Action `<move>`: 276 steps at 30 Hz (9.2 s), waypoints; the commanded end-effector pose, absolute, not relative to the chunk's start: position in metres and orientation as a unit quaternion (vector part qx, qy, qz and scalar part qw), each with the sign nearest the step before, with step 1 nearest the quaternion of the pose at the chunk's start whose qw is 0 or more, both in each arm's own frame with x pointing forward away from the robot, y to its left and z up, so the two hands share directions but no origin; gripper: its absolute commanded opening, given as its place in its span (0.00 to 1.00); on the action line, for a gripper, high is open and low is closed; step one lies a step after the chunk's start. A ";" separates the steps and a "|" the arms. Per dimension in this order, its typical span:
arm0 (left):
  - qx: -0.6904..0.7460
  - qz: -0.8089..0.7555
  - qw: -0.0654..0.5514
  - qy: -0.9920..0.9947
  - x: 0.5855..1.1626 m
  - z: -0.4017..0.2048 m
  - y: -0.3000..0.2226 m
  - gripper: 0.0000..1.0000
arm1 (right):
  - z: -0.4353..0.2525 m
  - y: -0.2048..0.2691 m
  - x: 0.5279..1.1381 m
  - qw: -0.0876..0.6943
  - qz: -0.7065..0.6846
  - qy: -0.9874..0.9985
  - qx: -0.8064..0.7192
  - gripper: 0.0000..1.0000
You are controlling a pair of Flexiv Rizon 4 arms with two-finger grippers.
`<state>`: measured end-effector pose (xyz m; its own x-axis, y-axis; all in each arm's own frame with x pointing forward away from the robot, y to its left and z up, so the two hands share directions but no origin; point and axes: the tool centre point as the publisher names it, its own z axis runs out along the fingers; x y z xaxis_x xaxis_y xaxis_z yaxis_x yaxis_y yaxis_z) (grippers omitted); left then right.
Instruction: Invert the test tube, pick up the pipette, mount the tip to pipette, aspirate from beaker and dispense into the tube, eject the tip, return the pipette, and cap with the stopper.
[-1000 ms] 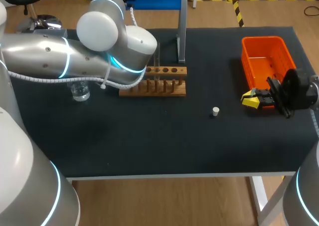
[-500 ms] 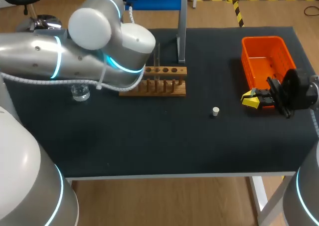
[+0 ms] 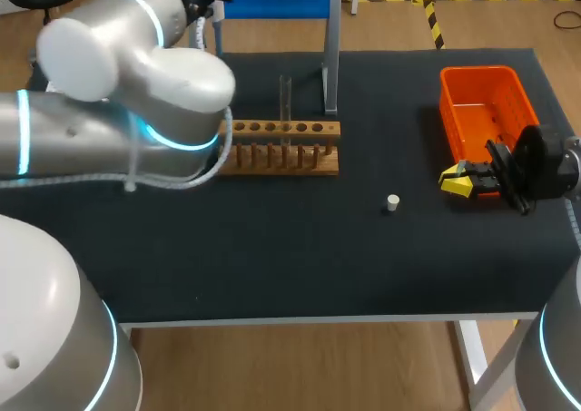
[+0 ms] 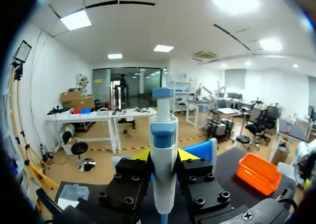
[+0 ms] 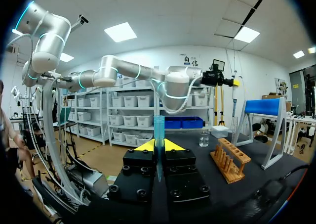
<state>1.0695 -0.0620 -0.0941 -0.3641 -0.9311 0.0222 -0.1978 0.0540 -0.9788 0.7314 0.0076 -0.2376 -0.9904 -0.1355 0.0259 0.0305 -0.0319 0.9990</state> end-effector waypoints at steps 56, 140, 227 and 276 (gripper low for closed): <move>-0.106 -0.658 0.081 0.742 0.848 -0.006 -0.153 0.00 | -0.237 0.007 0.730 0.057 -0.717 -0.694 0.038 0.00; -0.039 -0.674 0.025 0.738 0.834 0.003 -0.235 0.00 | -0.237 0.007 0.730 0.057 -0.717 -0.694 0.038 0.00; -0.104 -0.672 0.070 0.730 0.830 0.002 -0.224 0.00 | -0.237 0.007 0.730 0.057 -0.717 -0.694 0.038 0.00; -0.104 -0.672 0.070 0.730 0.830 0.002 -0.224 0.00 | -0.233 0.081 0.771 0.061 -0.702 -0.708 0.046 0.00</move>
<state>0.8297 -0.2233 0.0013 -0.9691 -0.2440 0.0366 -0.0562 0.0738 -0.9957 0.7642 0.0689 -0.2326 -0.9894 -0.1434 0.0206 0.0195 0.0092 0.9998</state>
